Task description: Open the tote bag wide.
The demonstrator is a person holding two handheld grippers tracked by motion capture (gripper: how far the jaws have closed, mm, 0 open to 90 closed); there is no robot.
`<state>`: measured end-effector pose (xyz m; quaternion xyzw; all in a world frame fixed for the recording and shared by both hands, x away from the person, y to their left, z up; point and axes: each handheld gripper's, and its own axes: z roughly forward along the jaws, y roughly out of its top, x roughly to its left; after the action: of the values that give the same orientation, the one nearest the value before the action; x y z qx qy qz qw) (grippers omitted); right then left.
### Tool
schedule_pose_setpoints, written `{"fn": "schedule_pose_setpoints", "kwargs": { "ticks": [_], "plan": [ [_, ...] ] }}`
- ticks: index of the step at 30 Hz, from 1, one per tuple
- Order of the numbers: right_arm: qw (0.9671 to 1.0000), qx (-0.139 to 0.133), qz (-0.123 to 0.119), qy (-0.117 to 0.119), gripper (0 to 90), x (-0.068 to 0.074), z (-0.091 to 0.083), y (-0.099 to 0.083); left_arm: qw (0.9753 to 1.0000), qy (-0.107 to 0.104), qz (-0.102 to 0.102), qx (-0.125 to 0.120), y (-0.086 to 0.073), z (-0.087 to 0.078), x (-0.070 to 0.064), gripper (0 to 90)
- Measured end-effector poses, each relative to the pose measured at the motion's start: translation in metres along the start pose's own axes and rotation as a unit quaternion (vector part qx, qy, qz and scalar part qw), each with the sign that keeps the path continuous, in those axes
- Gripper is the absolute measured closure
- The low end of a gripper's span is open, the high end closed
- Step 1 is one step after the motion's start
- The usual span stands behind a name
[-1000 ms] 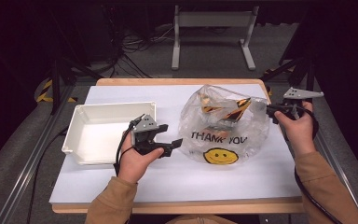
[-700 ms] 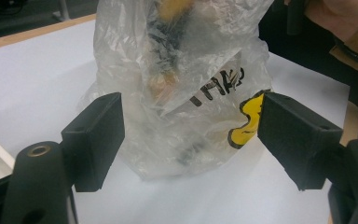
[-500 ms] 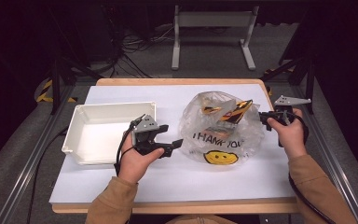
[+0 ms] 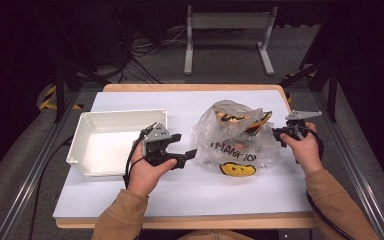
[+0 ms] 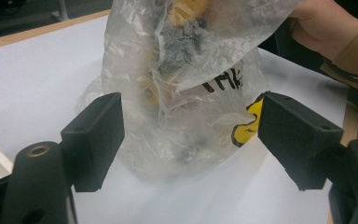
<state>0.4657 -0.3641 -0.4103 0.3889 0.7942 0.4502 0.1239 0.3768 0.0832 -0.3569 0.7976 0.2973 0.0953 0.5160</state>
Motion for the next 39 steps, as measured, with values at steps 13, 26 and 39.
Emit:
{"fn": "schedule_pose_setpoints", "kwargs": {
  "ticks": [13, 26, 39],
  "plan": [
    [0.9969, -0.069, 0.023, -0.031, 55.8, 0.004, -0.026, 0.005, 0.9996, -0.011, 0.026, -0.008, 0.019, 0.004, -0.019, 17.4],
    [0.9915, -0.116, 0.025, -0.053, 40.5, 0.011, -0.067, 0.006, 0.9982, -0.012, 0.055, -0.02, 0.048, 0.019, -0.031, 12.3],
    [0.9869, -0.149, 0.013, -0.062, 38.4, 0.023, -0.096, 0.009, 0.9978, 0.009, 0.061, -0.025, 0.066, 0.031, -0.013, 15.2]
  ]
}}
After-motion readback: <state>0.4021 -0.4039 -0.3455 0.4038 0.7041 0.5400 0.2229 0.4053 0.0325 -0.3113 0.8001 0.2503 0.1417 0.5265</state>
